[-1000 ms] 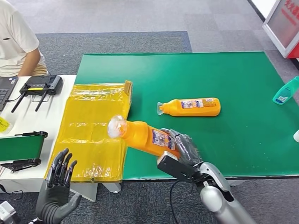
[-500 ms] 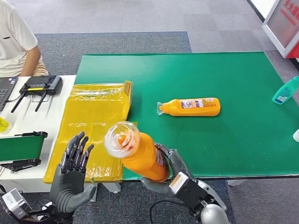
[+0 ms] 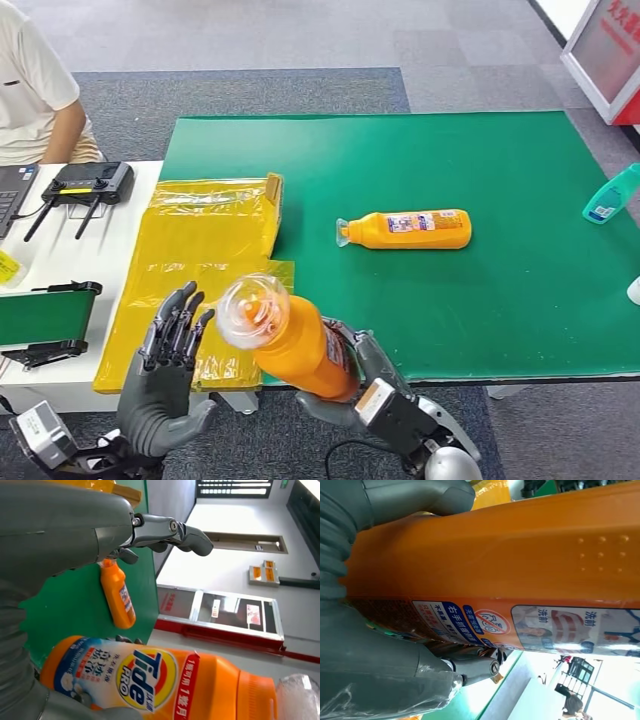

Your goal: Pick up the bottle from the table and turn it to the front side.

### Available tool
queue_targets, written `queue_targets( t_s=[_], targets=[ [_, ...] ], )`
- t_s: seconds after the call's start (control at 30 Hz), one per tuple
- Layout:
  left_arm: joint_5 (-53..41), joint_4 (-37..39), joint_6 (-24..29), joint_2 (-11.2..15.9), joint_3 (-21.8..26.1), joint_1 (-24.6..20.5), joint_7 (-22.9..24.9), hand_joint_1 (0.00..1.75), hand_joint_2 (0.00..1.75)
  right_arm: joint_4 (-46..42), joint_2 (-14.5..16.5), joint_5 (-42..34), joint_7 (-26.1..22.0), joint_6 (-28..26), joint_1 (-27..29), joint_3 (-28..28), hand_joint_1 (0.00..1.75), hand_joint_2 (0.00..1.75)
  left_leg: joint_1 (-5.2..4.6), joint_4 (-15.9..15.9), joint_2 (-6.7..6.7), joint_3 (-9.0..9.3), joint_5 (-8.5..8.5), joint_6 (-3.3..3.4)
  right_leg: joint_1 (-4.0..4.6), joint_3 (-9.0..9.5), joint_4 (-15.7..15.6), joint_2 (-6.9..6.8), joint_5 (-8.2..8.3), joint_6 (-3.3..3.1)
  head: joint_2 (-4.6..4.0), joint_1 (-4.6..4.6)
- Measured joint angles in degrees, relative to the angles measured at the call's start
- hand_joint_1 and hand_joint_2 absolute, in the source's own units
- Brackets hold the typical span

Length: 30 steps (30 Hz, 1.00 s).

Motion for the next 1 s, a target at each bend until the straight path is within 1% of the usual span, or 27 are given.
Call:
queue_targets(
  t_s=[0.13, 0.3, 0.57, 0.77, 0.93, 1.0],
  targets=[
    [2.21, 0.13, -1.42, 1.96, -2.7, -2.46, 1.96, 0.0, 1.75, 1.14, 0.04, 2.63, -0.56, -0.69, -0.84, 1.44, 1.75, 1.75, 0.0, 0.0, 0.0, 0.0, 0.01, -0.01, 0.01, 0.0, 0.0, 0.0, 0.01, -0.01, 0.0, 0.0],
    [6.09, 1.0, -2.11, 4.04, -5.67, -5.64, 3.77, 0.0, 1.75, 2.61, 0.04, 4.0, -1.49, -1.37, -2.24, 3.35, 1.75, 1.75, 0.0, 0.0, 0.0, 0.01, 0.02, -0.01, 0.01, 0.0, 0.0, 0.0, 0.01, -0.01, 0.0, 0.0],
    [7.96, 3.53, -2.1, 4.89, -9.25, -9.56, 5.72, 0.0, 1.75, 4.31, 0.0, 4.36, -1.96, -1.67, -2.98, 5.7, 1.75, 1.75, 0.0, 0.0, 0.0, 0.0, 0.02, -0.01, 0.0, 0.0, 0.0, 0.0, 0.01, 0.0, 0.0, 0.0],
    [8.04, 4.81, -1.44, 5.52, -10.61, -10.83, 6.38, 0.0, 1.75, 5.26, -0.08, 4.2, -2.1, -1.68, -3.44, 6.78, 1.75, 1.75, 0.0, 0.0, 0.0, 0.0, 0.02, -0.01, 0.01, -0.01, 0.0, 0.0, 0.01, -0.01, 0.0, -0.01],
    [6.0, 5.32, -0.41, 5.83, -12.14, -11.68, 6.75, 0.0, 1.75, 5.96, -0.18, 3.9, -2.16, -1.74, -3.76, 7.42, 1.75, 1.75, 0.0, 0.0, 0.0, 0.0, 0.02, -0.01, 0.0, 0.0, 0.0, 0.0, 0.01, 0.0, 0.0, 0.0],
    [5.71, 5.32, -0.29, 6.07, -12.86, -11.82, 6.68, 0.03, 1.75, 6.05, -0.3, 3.84, -2.22, -1.87, -3.76, 7.59, 1.75, 1.75, 0.0, 0.0, 0.0, 0.0, 0.02, -0.01, 0.0, 0.0, 0.0, 0.0, 0.01, 0.0, 0.0, -0.01]
  ],
)
